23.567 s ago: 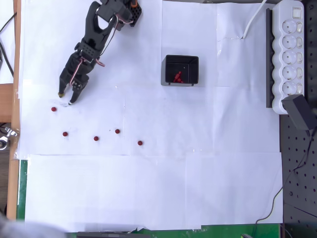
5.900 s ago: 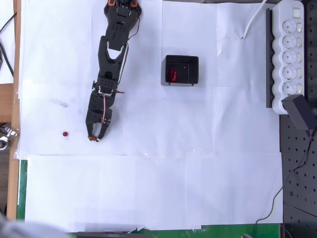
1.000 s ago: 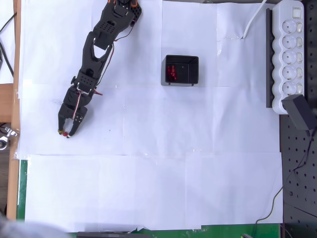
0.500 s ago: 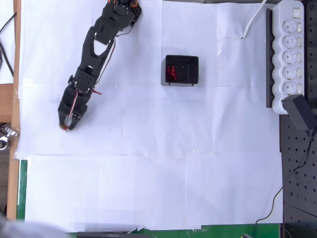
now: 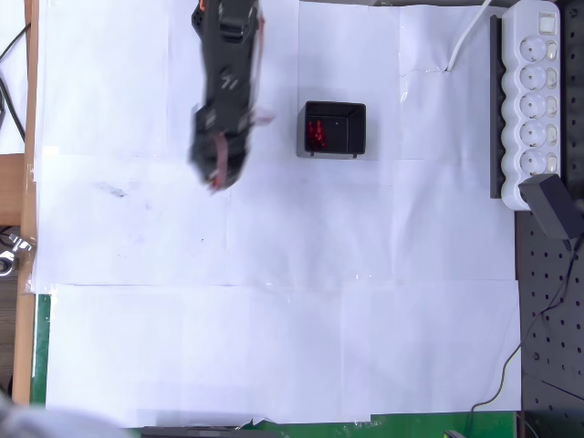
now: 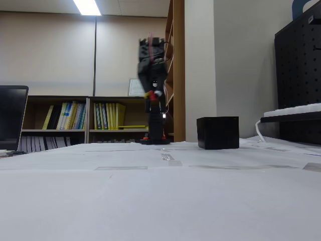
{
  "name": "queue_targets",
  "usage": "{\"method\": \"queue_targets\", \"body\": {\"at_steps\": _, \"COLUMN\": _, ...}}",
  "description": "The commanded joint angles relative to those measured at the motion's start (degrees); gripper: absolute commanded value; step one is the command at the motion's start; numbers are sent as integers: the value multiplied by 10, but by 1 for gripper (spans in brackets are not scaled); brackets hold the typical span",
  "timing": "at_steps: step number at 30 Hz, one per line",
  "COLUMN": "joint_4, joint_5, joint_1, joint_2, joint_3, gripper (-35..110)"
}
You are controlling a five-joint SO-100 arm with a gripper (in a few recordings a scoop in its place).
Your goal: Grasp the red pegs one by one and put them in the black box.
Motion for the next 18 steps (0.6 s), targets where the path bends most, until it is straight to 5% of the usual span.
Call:
{"method": "queue_targets", "body": {"at_steps": 1, "joint_4": 9, "joint_5": -88, "joint_1": -150, "joint_2": -62, "joint_3": -34, "gripper": 0}}
{"method": "queue_targets", "body": {"at_steps": 9, "joint_4": -131, "joint_5": -205, "joint_1": -298, "joint_2": -11, "joint_3": -115, "gripper": 0}}
{"method": "queue_targets", "body": {"at_steps": 18, "joint_4": -255, "joint_5": -229, "joint_1": -308, "joint_2": 100, "joint_3": -176, "gripper": 0}}
